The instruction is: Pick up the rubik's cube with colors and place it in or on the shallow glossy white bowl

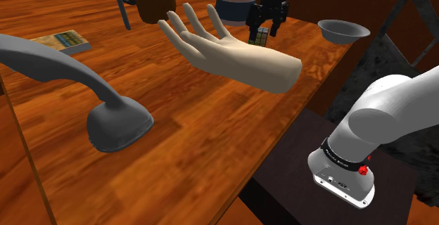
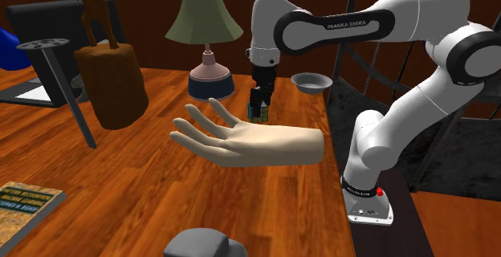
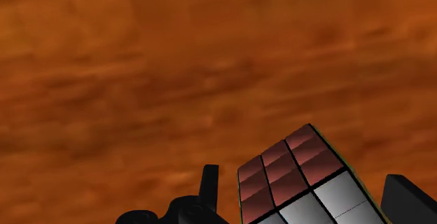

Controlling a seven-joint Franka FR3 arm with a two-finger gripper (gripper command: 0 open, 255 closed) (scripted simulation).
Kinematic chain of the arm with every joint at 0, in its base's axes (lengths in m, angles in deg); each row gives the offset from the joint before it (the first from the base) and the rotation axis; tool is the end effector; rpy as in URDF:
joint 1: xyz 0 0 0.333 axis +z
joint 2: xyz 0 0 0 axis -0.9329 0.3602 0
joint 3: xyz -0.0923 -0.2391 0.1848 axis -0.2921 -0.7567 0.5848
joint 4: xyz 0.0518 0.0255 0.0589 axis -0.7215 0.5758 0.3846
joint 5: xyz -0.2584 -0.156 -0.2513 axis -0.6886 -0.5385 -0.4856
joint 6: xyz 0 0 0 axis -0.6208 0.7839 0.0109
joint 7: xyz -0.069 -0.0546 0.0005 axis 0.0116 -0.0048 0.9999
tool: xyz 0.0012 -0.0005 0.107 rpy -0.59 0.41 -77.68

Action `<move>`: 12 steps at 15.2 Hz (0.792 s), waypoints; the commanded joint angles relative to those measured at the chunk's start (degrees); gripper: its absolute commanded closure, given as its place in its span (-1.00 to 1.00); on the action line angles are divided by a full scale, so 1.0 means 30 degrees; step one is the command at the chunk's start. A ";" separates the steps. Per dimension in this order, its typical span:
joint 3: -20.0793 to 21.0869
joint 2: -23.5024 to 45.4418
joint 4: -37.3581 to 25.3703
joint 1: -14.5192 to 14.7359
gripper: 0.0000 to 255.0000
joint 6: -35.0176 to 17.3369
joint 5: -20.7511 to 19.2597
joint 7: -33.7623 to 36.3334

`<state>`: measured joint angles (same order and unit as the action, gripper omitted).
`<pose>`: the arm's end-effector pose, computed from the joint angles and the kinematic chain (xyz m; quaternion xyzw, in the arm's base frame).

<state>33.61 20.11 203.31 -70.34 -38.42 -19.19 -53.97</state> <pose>0.3715 0.0409 0.5615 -0.9972 0.0692 -0.0036 0.0281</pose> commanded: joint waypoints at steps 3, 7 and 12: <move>0.0151 0.0168 0.0348 -0.0294 -1.00 -0.0361 -0.0976 -0.0109; 0.0151 0.0168 0.0348 -0.0295 -1.00 -0.0362 -0.0976 -0.0109; 0.0147 0.0166 0.0345 -0.0297 1.00 -0.0355 -0.0978 -0.0114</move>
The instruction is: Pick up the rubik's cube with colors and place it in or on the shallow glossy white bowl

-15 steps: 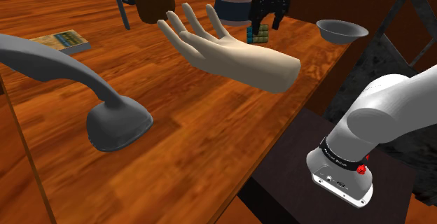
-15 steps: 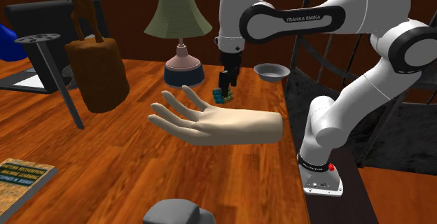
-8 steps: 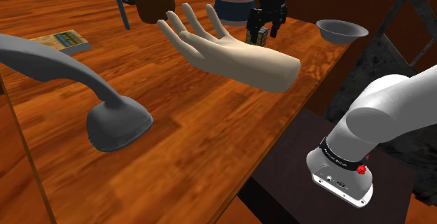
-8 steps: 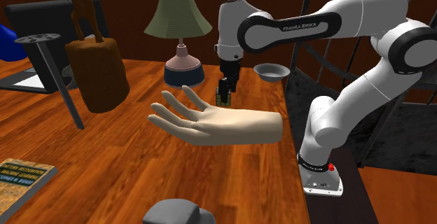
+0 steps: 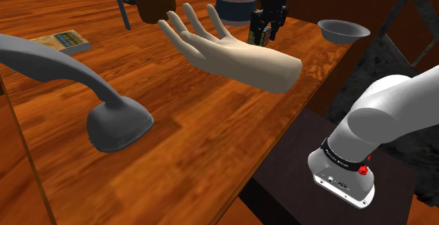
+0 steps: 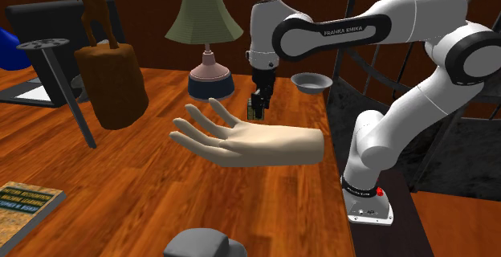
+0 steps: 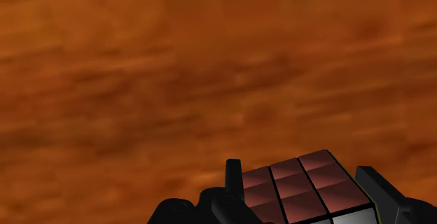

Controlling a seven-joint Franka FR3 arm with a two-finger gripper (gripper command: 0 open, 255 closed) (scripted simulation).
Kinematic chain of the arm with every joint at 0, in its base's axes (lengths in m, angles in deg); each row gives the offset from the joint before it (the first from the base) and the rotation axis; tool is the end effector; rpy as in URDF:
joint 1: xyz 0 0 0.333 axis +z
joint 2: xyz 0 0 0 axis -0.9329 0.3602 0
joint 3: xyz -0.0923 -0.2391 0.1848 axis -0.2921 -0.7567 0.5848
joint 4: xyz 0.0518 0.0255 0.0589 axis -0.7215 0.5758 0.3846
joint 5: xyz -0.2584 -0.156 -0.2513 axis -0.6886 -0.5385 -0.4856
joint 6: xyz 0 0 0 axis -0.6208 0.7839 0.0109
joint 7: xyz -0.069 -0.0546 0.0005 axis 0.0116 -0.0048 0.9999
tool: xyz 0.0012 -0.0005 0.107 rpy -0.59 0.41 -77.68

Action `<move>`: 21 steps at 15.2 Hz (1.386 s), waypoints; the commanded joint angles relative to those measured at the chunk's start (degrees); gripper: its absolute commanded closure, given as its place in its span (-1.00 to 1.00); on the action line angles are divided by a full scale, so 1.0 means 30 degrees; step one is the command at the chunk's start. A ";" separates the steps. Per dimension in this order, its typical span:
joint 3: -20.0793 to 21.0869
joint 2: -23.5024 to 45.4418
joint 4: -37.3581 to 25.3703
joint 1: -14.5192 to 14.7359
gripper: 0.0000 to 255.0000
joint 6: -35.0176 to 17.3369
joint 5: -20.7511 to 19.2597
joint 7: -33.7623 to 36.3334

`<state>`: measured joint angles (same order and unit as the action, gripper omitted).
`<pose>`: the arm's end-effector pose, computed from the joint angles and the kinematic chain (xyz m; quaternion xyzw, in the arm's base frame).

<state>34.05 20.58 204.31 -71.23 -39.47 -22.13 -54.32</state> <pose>0.3743 0.0332 0.5514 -0.9977 0.0674 -0.0028 0.0005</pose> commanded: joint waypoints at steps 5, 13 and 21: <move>-0.0002 0.0005 0.0021 -0.0002 1.00 -0.0005 -0.0002 -0.0001; -0.0060 0.0201 -0.1924 -0.0034 1.00 0.1743 -0.0062 0.0032; -0.0117 0.0654 -0.4348 -0.0075 1.00 0.3715 -0.0133 0.0070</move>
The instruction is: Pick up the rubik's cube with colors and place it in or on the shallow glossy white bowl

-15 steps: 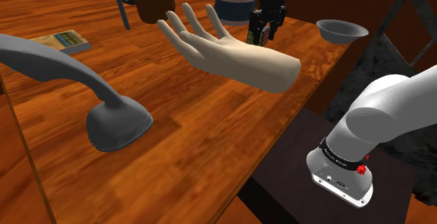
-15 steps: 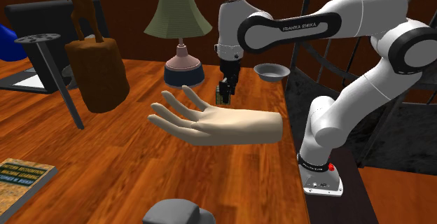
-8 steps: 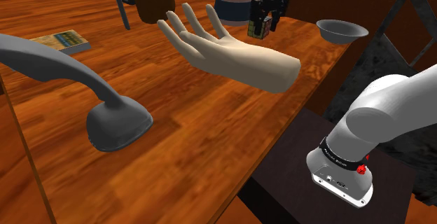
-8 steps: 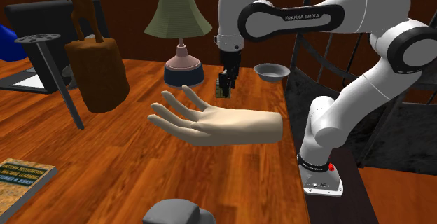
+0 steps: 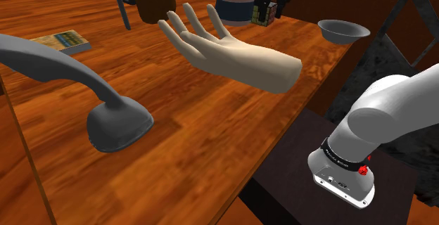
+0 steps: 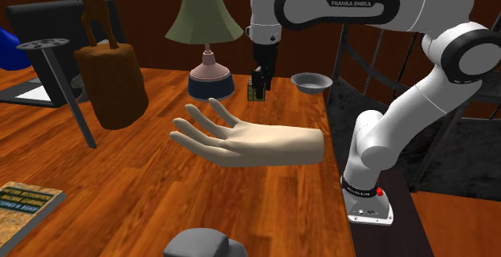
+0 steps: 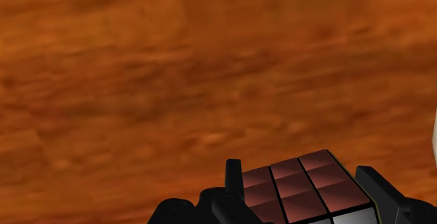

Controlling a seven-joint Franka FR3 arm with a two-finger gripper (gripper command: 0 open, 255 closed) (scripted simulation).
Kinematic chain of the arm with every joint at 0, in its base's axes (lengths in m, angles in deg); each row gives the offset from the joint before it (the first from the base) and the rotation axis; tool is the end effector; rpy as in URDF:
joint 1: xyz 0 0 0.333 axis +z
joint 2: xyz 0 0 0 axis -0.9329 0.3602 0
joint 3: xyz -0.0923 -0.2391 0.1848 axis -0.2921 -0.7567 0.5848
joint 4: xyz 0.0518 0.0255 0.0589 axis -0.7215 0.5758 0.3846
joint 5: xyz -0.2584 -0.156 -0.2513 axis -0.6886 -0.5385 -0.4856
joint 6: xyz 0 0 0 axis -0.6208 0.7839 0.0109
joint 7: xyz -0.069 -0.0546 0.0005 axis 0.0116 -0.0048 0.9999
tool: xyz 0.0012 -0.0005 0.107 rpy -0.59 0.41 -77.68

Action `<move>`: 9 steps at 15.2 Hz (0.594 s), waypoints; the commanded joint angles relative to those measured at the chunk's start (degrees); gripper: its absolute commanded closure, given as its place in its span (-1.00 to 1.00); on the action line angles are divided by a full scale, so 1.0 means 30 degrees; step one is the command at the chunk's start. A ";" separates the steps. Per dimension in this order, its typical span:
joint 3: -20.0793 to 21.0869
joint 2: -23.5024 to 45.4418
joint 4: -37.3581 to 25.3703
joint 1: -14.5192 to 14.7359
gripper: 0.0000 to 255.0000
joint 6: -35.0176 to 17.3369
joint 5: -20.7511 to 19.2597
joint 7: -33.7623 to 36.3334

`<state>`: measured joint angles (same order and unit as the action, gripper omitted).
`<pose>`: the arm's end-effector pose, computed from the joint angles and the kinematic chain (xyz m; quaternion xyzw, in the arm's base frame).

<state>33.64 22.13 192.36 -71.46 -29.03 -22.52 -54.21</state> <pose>0.3733 0.0325 0.6247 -0.9977 0.0676 -0.0025 0.0005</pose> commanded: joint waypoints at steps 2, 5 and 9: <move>0.0006 0.0287 -0.1010 -0.0011 1.00 0.0725 -0.0018 0.0044; -0.0008 0.0544 -0.2005 -0.0027 1.00 0.1465 -0.0043 0.0062; -0.0019 0.0844 -0.3077 -0.0043 1.00 0.2237 -0.0069 0.0083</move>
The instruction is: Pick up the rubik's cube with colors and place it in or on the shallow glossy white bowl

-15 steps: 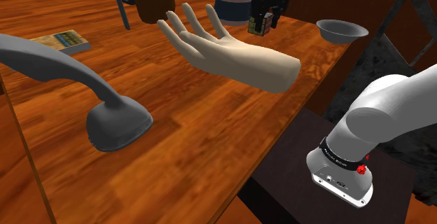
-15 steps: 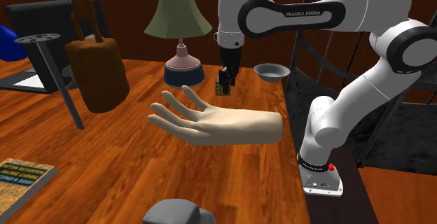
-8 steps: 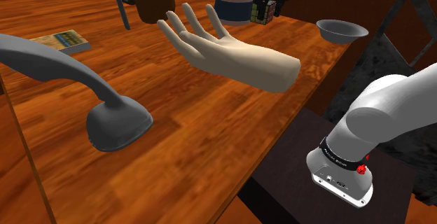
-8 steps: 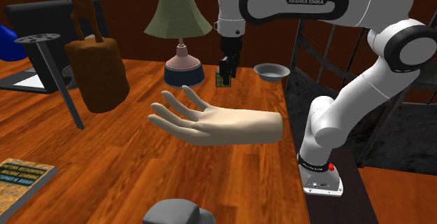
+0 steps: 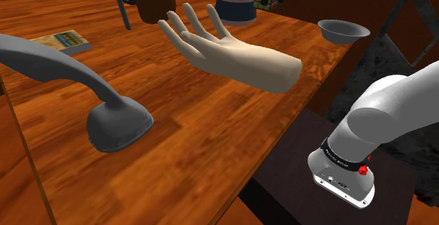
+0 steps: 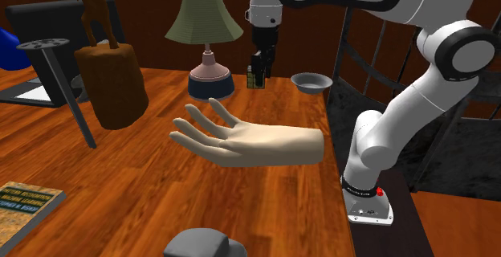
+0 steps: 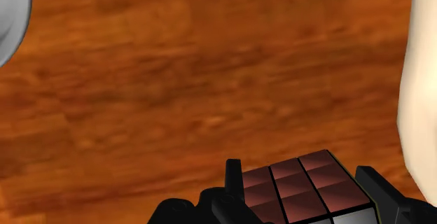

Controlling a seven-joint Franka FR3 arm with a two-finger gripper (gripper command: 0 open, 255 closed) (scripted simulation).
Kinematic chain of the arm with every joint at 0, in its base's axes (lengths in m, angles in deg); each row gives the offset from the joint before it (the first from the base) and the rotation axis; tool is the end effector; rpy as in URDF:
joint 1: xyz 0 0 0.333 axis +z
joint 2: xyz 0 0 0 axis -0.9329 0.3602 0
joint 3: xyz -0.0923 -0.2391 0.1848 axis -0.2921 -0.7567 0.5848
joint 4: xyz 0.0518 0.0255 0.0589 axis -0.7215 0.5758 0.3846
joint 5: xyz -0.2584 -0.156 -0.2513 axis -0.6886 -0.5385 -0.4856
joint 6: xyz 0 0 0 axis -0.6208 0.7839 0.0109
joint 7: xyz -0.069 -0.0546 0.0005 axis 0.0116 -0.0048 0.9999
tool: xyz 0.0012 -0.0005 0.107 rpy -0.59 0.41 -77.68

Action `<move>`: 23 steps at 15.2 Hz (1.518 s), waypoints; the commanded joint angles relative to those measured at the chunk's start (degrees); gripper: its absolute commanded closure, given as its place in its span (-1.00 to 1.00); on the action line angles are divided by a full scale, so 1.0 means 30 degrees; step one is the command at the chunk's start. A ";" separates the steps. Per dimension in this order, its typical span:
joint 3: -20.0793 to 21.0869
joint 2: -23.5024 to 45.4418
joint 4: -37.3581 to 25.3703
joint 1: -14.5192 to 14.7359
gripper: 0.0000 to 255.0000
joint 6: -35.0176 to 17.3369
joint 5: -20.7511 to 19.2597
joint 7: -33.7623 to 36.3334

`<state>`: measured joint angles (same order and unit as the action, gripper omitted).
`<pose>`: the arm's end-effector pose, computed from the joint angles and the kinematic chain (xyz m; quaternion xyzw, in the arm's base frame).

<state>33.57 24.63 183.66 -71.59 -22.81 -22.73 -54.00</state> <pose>0.3753 0.0330 0.6696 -0.9977 0.0676 -0.0023 0.0006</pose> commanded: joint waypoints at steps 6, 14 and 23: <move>-0.2068 -0.2024 0.1366 -0.0639 1.00 0.0698 -0.1045 -0.2552; -0.5012 -0.3729 0.2248 -0.1548 1.00 0.1366 -0.3005 -0.6063; -0.8684 -0.4138 0.1663 -0.2436 1.00 0.1775 -0.5512 -1.0314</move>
<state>8.70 11.70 189.37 -78.80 -17.46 -38.56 -83.52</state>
